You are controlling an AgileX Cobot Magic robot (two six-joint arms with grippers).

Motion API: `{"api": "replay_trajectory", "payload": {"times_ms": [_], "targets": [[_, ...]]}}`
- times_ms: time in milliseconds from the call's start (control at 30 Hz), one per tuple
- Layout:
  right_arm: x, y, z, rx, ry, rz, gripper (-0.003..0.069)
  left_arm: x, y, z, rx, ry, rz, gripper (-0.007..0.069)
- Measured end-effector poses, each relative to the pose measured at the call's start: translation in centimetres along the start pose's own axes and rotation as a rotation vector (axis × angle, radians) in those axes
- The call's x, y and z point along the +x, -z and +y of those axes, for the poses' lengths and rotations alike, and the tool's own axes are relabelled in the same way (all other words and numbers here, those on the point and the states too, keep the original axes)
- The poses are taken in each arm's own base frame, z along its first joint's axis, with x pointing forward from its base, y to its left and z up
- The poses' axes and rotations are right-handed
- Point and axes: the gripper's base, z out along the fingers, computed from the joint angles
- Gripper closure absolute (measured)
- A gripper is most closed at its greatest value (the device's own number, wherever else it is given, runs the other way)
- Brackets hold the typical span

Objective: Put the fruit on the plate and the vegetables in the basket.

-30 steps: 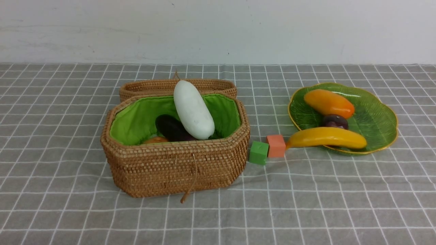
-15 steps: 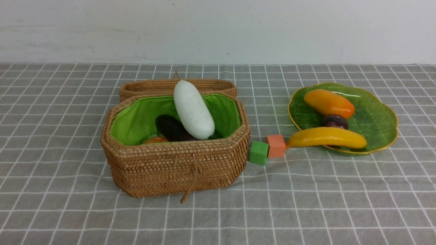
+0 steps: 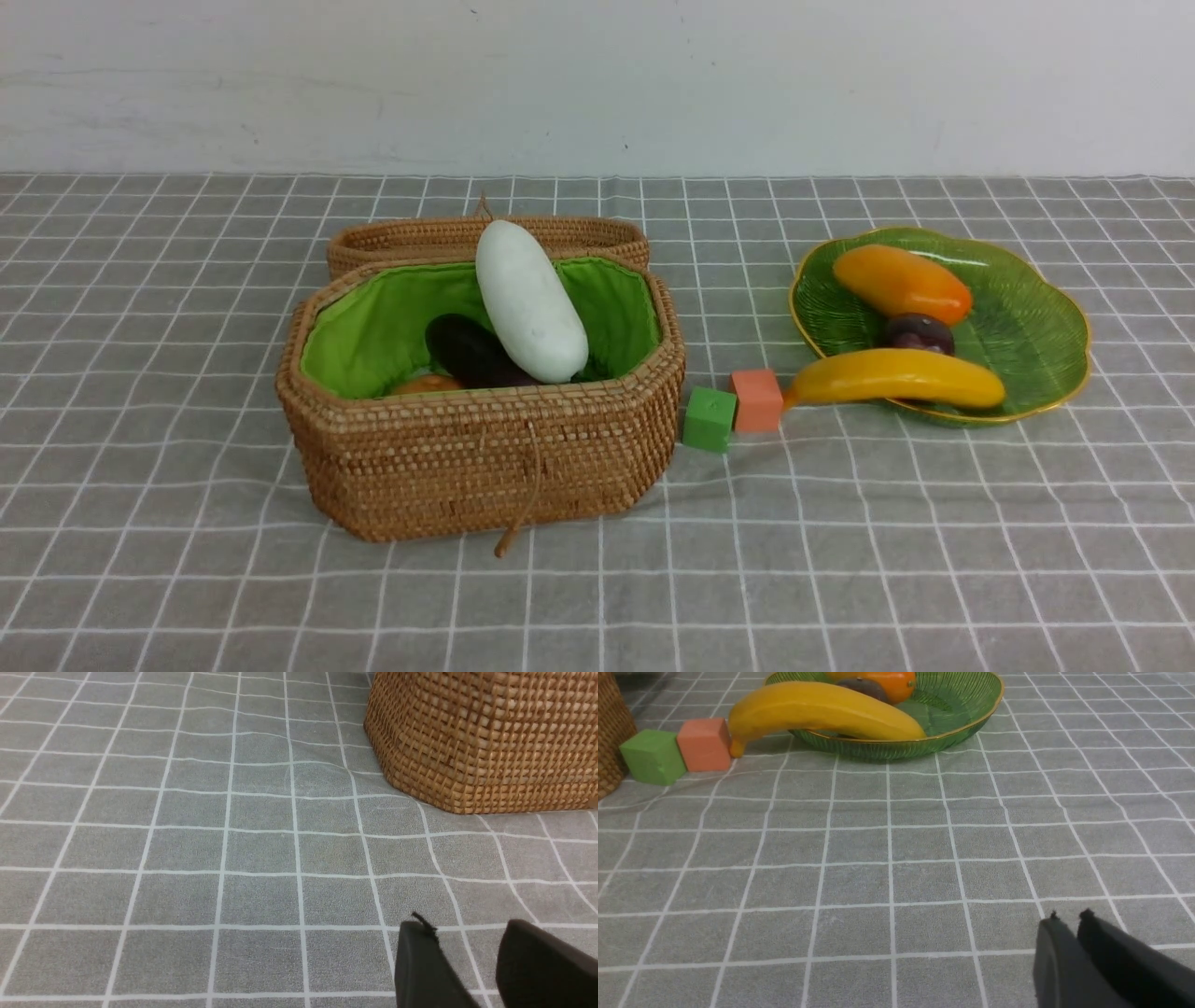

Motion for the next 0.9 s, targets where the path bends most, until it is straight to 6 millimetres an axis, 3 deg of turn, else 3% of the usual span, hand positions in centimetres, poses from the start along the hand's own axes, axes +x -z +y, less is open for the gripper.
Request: {"api": "replay_trajectory", "payload": {"times_ms": [900], "targets": [[-0.01,0.00,0.00,0.000,0.000,-0.001,0.0561,0.00,0.00,0.00,0.000,0.000,0.000,0.0386]]}}
